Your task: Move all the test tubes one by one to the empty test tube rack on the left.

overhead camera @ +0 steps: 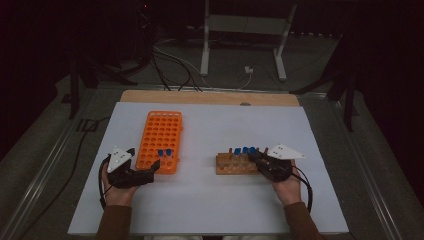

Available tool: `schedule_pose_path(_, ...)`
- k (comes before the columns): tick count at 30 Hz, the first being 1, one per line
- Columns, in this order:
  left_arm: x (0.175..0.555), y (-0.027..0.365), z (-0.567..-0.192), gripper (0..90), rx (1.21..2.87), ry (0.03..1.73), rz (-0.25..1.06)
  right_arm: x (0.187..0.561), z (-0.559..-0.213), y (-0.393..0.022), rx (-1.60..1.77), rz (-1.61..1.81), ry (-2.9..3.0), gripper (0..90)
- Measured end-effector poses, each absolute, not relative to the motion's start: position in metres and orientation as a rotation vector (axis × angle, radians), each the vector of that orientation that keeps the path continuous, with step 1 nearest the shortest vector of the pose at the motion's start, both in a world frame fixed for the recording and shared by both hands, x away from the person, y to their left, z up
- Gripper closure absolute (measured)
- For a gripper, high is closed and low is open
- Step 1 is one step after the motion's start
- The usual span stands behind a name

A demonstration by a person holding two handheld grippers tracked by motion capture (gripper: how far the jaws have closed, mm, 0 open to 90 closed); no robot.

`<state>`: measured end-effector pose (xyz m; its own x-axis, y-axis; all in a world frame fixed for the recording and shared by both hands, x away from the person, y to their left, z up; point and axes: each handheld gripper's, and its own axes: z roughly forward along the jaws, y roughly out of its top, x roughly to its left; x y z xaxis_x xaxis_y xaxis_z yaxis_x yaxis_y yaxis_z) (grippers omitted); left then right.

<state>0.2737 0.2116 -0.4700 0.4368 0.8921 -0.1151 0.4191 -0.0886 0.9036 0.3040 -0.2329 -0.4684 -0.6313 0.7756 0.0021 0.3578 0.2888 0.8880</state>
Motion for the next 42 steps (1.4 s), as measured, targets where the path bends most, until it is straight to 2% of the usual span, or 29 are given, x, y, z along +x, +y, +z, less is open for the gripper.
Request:
schedule_pose_path(19,0.273,0.21,-0.469,0.6,1.695,1.136,0.601,0.3,-0.457,-0.24,1.026,1.362,2.074,77.0)
schedule_pose_path(42,0.273,0.207,-0.469,0.6,1.701,1.128,0.611,0.295,-0.422,-0.245,0.996,1.443,1.999,77.0)
